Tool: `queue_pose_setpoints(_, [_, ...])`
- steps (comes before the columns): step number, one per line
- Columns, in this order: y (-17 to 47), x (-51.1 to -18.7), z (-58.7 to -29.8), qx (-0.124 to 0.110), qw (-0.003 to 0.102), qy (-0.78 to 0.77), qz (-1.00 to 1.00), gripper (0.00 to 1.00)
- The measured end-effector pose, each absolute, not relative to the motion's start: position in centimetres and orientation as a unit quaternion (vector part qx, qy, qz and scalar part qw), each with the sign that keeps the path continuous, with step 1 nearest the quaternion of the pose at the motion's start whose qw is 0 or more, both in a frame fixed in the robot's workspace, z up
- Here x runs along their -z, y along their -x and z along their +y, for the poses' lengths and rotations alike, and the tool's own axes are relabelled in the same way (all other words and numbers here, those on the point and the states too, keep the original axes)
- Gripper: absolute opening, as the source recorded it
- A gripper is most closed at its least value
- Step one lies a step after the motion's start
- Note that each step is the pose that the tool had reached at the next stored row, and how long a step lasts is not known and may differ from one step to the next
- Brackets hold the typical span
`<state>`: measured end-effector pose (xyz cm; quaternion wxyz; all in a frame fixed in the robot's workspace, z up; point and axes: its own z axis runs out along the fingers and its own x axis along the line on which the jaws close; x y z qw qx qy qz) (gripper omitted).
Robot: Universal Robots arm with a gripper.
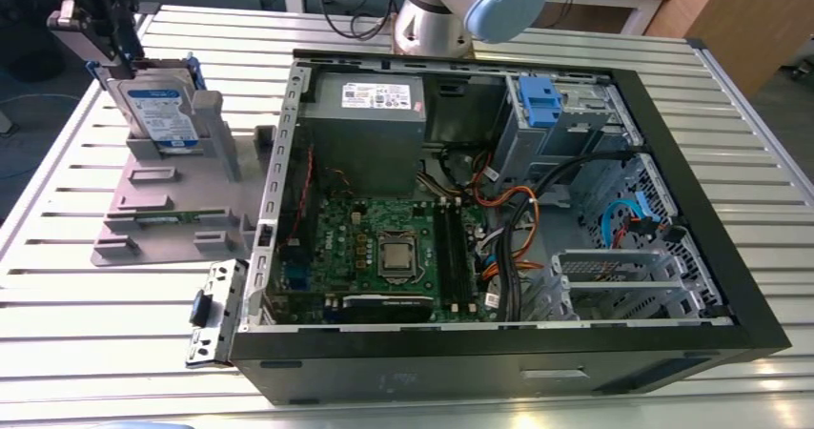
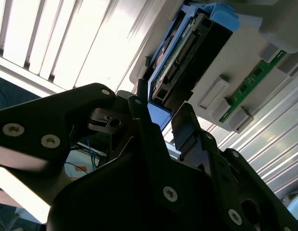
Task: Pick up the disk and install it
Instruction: 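Pick up the disk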
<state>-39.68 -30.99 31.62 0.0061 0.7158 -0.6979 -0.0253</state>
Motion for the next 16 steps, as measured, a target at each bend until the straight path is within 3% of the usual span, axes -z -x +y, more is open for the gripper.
queue_pose_setpoints(16, [39.69,-30.67,-30.99,0.025,0.006,-0.716,-0.698,0.47])
